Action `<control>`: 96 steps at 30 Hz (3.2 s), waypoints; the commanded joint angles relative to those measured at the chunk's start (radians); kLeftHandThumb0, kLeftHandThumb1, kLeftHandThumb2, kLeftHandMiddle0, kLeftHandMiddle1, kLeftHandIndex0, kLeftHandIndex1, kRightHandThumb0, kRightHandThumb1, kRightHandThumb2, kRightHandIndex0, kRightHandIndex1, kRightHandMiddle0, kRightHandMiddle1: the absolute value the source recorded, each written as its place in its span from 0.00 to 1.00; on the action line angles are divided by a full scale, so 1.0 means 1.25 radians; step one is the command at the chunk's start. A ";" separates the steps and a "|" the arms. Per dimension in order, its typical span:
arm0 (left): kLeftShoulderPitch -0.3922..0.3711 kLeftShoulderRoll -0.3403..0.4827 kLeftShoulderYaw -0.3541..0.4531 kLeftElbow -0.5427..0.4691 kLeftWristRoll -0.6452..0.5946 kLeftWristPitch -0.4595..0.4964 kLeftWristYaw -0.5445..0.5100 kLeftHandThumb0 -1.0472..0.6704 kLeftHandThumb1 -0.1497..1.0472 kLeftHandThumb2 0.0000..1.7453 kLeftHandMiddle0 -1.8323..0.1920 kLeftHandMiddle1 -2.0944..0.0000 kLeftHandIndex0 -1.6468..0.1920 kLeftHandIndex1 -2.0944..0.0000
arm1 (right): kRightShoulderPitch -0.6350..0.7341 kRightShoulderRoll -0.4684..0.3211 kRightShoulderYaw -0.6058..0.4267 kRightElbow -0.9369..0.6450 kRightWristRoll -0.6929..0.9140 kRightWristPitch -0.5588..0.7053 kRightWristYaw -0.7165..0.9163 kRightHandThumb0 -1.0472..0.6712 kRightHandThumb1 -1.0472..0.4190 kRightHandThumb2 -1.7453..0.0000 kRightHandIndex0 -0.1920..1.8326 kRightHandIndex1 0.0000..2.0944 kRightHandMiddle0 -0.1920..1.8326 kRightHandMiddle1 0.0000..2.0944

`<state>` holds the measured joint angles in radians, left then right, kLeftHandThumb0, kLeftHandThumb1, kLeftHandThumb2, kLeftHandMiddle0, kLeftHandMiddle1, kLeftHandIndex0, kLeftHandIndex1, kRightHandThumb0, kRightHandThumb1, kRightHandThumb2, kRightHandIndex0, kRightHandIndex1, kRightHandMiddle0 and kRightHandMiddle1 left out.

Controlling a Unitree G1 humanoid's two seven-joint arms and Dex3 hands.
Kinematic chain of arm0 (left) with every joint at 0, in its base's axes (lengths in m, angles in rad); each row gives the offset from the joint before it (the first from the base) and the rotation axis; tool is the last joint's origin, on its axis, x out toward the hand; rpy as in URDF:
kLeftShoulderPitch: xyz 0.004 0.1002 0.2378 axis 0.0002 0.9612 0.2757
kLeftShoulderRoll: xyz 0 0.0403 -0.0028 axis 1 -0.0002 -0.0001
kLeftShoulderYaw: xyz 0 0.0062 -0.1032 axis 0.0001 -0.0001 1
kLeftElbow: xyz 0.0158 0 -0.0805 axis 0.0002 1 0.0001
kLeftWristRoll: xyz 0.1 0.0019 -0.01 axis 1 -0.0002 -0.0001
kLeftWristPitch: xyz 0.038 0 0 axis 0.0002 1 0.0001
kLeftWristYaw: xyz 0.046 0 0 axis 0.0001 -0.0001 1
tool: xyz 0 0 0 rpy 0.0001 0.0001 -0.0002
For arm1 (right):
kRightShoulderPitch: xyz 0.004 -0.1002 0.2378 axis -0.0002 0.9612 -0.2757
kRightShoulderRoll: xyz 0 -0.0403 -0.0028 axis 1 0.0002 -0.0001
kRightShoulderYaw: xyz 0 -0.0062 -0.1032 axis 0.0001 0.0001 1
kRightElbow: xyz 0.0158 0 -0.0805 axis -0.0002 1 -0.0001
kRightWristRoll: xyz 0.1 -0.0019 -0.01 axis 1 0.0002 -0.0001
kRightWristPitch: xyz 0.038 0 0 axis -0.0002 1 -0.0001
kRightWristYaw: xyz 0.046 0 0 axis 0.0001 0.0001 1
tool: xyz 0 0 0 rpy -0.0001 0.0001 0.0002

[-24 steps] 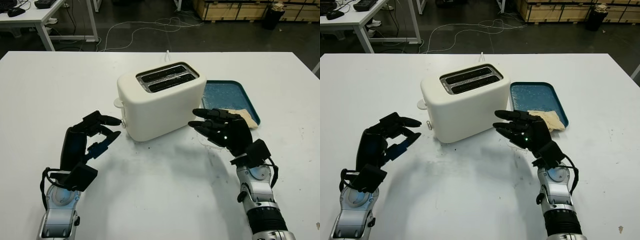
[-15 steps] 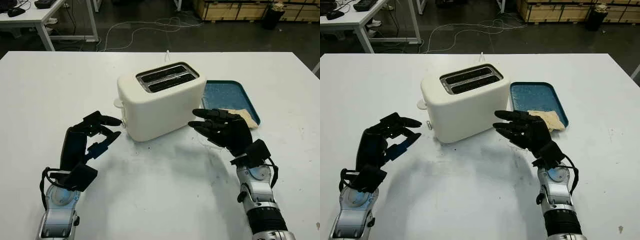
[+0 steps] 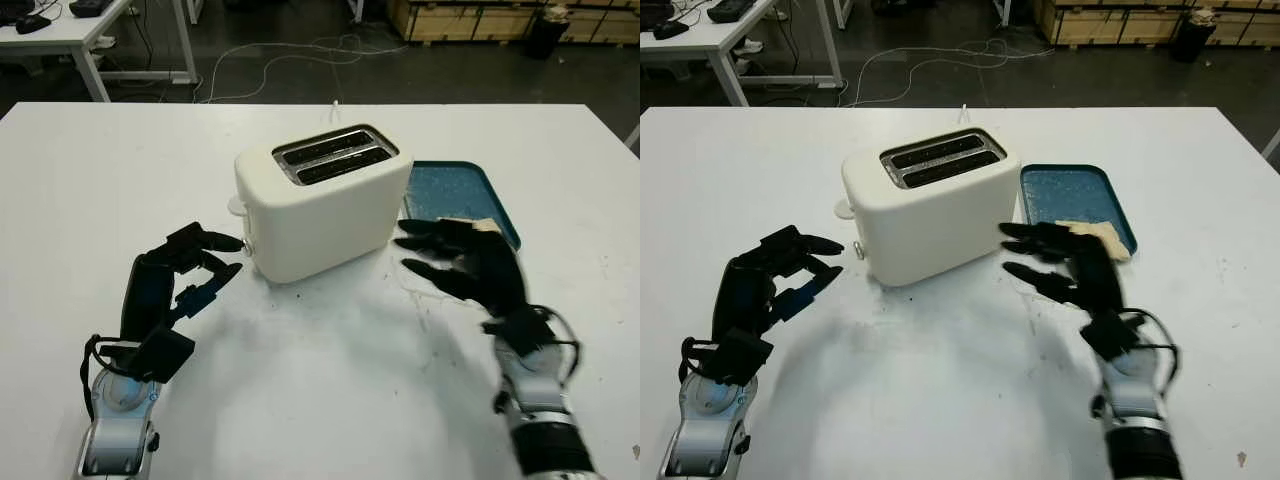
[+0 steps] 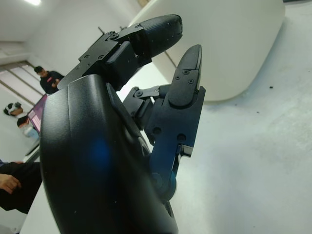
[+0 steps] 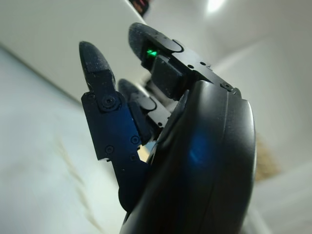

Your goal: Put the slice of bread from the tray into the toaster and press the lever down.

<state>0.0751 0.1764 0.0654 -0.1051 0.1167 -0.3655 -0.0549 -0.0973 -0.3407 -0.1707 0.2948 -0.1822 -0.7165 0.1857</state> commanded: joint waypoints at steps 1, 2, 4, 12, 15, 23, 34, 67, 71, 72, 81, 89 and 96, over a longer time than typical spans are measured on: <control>-0.002 -0.003 -0.003 -0.006 -0.001 0.001 0.004 0.46 0.89 0.04 0.55 0.40 0.49 0.59 | 0.033 -0.046 -0.023 -0.037 -0.074 -0.020 -0.046 0.29 0.16 1.00 0.44 0.00 0.42 0.00; -0.002 -0.004 -0.003 -0.007 -0.005 0.004 0.002 0.46 0.89 0.03 0.55 0.40 0.49 0.59 | 0.045 -0.065 -0.032 -0.043 -0.105 -0.024 -0.069 0.28 0.17 1.00 0.41 0.00 0.40 0.00; -0.001 -0.004 -0.003 -0.008 -0.004 0.007 0.002 0.46 0.89 0.04 0.55 0.40 0.50 0.59 | 0.062 -0.101 -0.042 -0.048 -0.170 -0.035 -0.116 0.24 0.18 1.00 0.36 0.00 0.35 0.00; -0.005 -0.003 -0.004 -0.006 0.008 0.001 0.007 0.48 0.89 0.04 0.55 0.40 0.50 0.59 | 0.094 -0.217 -0.031 -0.054 -0.370 0.003 -0.244 0.14 0.19 1.00 0.29 0.00 0.29 0.00; -0.005 -0.002 -0.003 -0.005 0.008 0.001 0.006 0.47 0.89 0.04 0.55 0.40 0.50 0.59 | 0.084 -0.242 -0.014 -0.017 -0.434 0.022 -0.315 0.14 0.20 1.00 0.29 0.00 0.29 0.00; -0.005 -0.004 -0.004 -0.007 0.006 -0.002 0.006 0.47 0.89 0.04 0.55 0.40 0.50 0.59 | 0.011 -0.284 0.088 0.142 -0.547 0.078 -0.502 0.21 0.22 1.00 0.29 0.00 0.30 0.00; -0.003 -0.001 -0.004 -0.009 0.008 -0.003 0.006 0.47 0.89 0.04 0.55 0.40 0.50 0.59 | -0.096 -0.314 0.216 0.312 -0.538 0.098 -0.562 0.29 0.19 1.00 0.31 0.01 0.31 0.00; 0.004 -0.005 -0.011 -0.023 -0.015 -0.017 -0.006 0.47 0.89 0.02 0.55 0.41 0.49 0.58 | -0.368 -0.324 0.536 0.519 -0.662 0.298 -0.629 0.42 0.09 0.93 0.32 0.01 0.32 0.00; 0.007 -0.007 -0.011 -0.031 -0.015 -0.009 -0.005 0.46 0.89 0.02 0.55 0.41 0.49 0.57 | -0.381 -0.320 0.546 0.518 -0.658 0.325 -0.574 0.41 0.09 0.93 0.33 0.01 0.32 0.00; 0.008 -0.007 -0.011 -0.032 -0.013 -0.010 -0.005 0.46 0.89 0.02 0.55 0.41 0.49 0.57 | -0.383 -0.319 0.548 0.517 -0.658 0.331 -0.564 0.41 0.09 0.93 0.33 0.01 0.32 0.00; 0.005 -0.005 -0.010 -0.026 -0.013 -0.018 -0.007 0.46 0.89 0.02 0.55 0.41 0.49 0.57 | -0.391 -0.304 0.580 0.551 -0.674 0.349 -0.640 0.33 0.09 0.86 0.40 0.78 0.35 0.65; 0.005 -0.005 -0.010 -0.024 -0.006 -0.020 -0.003 0.46 0.89 0.02 0.55 0.41 0.49 0.57 | -0.395 -0.305 0.612 0.562 -0.678 0.373 -0.694 0.26 0.09 0.69 0.49 0.83 0.34 0.83; 0.003 -0.005 -0.012 -0.017 -0.010 -0.025 -0.006 0.47 0.89 0.02 0.55 0.41 0.49 0.57 | -0.400 -0.308 0.623 0.564 -0.686 0.388 -0.756 0.28 0.09 0.66 0.49 0.83 0.32 0.83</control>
<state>0.0800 0.1696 0.0551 -0.1317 0.1067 -0.3785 -0.0615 -0.5897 -0.7322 0.6053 0.9952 -1.0320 -0.2494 -0.7323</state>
